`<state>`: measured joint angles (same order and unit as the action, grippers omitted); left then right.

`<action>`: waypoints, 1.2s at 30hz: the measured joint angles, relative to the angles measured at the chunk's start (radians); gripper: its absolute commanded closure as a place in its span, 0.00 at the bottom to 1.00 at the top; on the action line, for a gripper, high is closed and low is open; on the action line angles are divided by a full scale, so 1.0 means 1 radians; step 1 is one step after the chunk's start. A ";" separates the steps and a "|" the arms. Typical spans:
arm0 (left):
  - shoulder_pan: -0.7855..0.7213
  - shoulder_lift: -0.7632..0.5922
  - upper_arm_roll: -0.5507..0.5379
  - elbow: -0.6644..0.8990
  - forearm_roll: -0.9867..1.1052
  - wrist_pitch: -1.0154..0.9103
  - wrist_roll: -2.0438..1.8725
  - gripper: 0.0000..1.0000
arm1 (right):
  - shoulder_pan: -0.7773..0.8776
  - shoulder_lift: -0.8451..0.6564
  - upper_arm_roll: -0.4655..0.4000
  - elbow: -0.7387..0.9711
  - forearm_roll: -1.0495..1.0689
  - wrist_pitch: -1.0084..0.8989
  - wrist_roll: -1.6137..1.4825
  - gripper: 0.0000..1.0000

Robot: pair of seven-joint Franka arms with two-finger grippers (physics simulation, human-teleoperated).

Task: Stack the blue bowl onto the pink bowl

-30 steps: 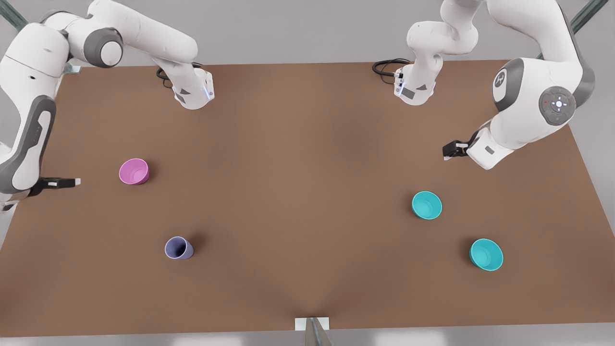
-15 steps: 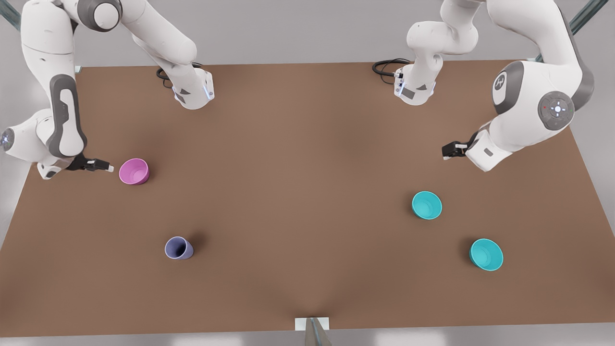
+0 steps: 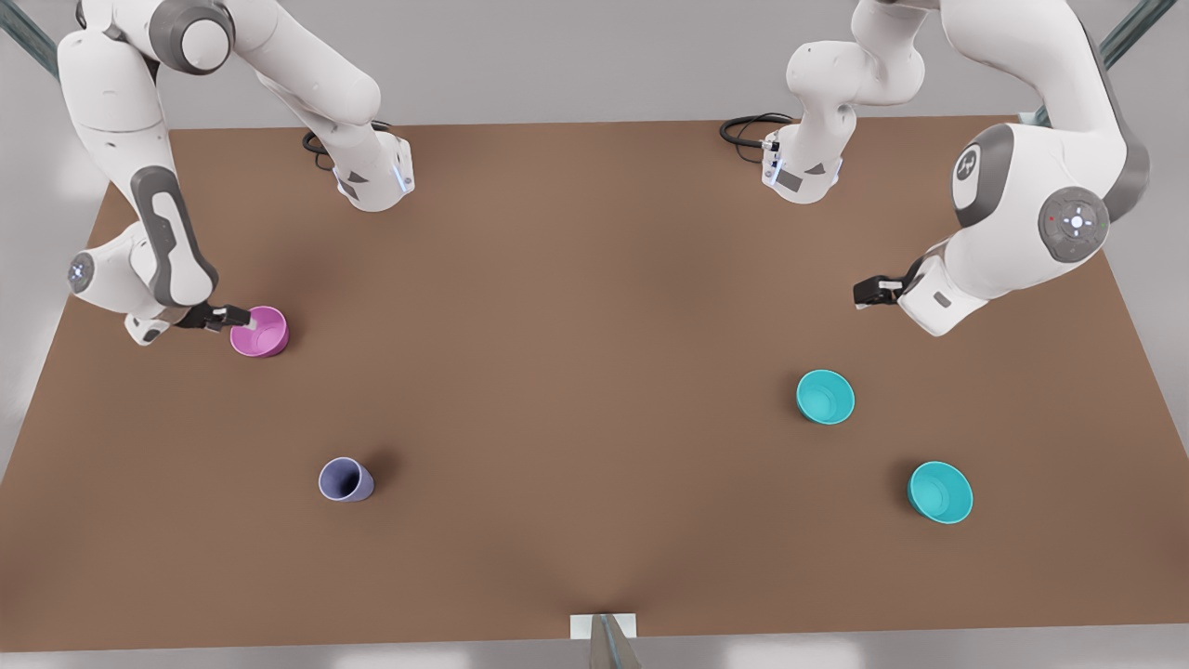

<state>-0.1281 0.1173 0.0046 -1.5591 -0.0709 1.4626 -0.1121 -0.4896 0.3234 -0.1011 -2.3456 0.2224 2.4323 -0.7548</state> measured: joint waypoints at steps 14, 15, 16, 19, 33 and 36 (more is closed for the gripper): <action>0.001 0.003 0.002 0.000 0.001 -0.003 0.001 0.00 | -0.003 -0.094 0.121 0.031 0.049 -0.071 -0.050 0.79; 0.001 0.004 0.002 0.000 0.002 -0.001 0.001 0.00 | -0.004 -0.120 0.160 0.036 0.070 -0.098 -0.050 0.79; 0.001 0.004 0.002 0.000 0.002 0.000 0.001 0.00 | -0.005 -0.142 0.208 0.043 0.089 -0.126 -0.048 0.79; 0.001 0.008 0.002 0.005 0.002 0.002 0.001 0.00 | -0.006 -0.167 0.407 0.060 0.163 -0.185 -0.020 0.79; 0.010 0.015 0.003 0.016 -0.001 -0.008 0.008 0.00 | 0.768 0.411 0.493 0.718 0.476 0.168 0.451 0.79; 0.013 0.091 0.003 0.115 -0.004 -0.016 0.011 0.00 | 0.852 0.502 0.453 0.834 0.497 0.206 0.571 0.79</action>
<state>-0.1150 0.2078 0.0077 -1.4444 -0.0745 1.4470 -0.1015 0.3629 0.8256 0.3522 -1.5117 0.7192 2.6384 -0.1840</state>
